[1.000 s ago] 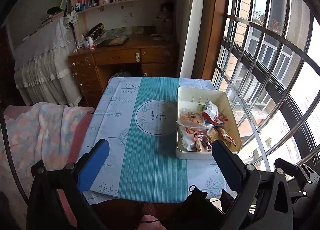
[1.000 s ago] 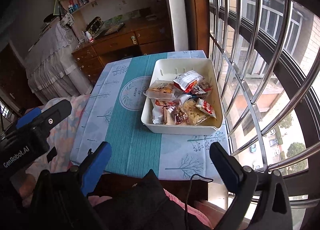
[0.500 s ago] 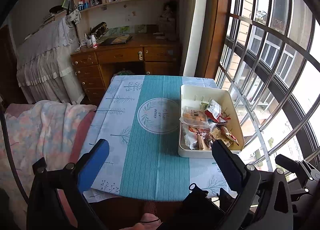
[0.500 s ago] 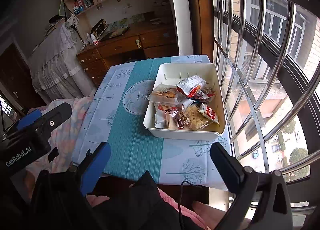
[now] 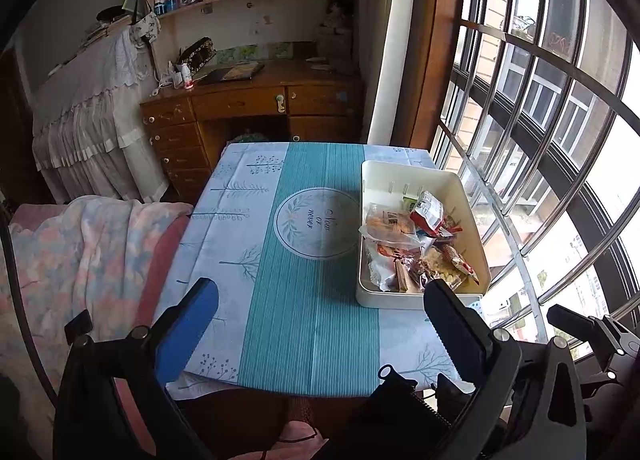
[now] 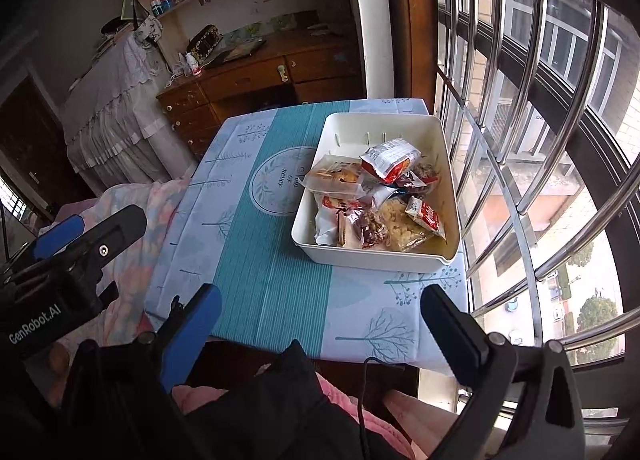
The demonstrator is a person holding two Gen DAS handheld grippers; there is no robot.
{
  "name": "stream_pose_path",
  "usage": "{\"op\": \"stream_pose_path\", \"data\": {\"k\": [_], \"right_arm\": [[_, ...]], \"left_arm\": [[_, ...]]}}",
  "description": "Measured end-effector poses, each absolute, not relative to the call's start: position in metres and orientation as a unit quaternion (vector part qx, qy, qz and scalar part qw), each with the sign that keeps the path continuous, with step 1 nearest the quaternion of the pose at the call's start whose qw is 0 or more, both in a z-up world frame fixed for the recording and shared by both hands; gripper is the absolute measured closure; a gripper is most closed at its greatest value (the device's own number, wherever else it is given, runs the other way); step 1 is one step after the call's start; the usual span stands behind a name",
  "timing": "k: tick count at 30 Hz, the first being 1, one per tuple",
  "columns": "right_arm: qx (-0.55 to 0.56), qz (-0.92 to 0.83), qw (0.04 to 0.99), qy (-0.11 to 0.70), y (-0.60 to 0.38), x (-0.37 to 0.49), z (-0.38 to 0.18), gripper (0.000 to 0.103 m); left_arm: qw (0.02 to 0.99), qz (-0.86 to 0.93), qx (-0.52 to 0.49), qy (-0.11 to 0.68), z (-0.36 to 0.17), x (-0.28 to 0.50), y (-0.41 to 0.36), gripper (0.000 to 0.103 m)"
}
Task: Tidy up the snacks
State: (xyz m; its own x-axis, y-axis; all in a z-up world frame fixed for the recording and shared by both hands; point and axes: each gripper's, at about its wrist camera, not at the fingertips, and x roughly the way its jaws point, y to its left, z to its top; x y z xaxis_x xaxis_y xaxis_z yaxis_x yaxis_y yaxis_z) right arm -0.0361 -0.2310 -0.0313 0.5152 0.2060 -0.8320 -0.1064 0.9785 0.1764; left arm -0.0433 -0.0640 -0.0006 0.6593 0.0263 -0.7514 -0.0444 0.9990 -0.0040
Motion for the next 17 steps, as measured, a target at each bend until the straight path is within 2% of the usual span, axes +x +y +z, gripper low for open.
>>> {"op": "stream_pose_path", "data": {"k": [17], "right_arm": [[0.052,0.092,0.866,0.489,-0.2313,-0.0308,-0.0351,0.002]], "left_arm": [[0.906,0.021,0.000,0.422,-0.0023,-0.0356,-0.0682,0.001]]}}
